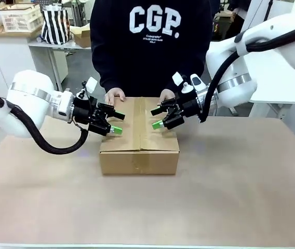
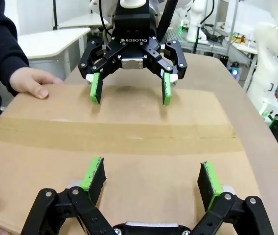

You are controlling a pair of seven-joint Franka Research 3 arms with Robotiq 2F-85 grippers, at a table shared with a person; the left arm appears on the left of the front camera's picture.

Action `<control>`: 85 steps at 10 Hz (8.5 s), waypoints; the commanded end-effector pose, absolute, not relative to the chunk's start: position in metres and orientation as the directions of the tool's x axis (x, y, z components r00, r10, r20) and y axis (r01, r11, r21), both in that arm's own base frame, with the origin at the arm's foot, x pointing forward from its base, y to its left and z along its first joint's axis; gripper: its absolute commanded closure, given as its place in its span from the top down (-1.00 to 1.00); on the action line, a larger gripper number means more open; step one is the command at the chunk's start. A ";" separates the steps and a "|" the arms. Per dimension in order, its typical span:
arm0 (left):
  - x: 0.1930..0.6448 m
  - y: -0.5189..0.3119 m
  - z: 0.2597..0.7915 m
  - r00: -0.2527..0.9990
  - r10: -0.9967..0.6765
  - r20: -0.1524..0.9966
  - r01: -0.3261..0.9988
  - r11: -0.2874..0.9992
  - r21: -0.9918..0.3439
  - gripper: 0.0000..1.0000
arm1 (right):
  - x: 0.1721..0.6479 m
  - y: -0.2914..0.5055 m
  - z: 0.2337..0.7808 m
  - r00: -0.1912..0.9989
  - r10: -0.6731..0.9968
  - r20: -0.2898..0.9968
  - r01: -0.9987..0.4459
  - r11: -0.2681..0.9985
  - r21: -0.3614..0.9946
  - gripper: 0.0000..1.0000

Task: Pack the gift set into the box.
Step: Press and hold the closed box until the human finishes sealing it.

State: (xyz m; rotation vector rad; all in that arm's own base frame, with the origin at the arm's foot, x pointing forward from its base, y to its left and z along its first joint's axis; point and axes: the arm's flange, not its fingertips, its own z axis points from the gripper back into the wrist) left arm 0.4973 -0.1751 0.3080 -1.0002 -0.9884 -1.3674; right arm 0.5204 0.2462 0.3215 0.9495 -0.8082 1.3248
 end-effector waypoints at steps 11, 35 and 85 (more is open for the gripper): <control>0.508 -0.161 0.290 -0.008 -0.372 0.928 0.999 0.031 0.022 1.00 | 0.520 0.222 0.281 0.025 0.389 0.921 -0.996 -0.070 0.057 1.00; 0.509 -0.168 0.303 -0.042 -0.345 0.938 0.999 -0.028 0.034 1.00 | 0.525 0.220 0.298 0.056 0.354 0.934 -0.996 -0.047 0.078 1.00; 0.509 -0.168 0.303 -0.042 -0.345 0.938 0.999 -0.028 0.034 1.00 | 0.525 0.220 0.298 0.056 0.354 0.934 -0.996 -0.047 0.078 1.00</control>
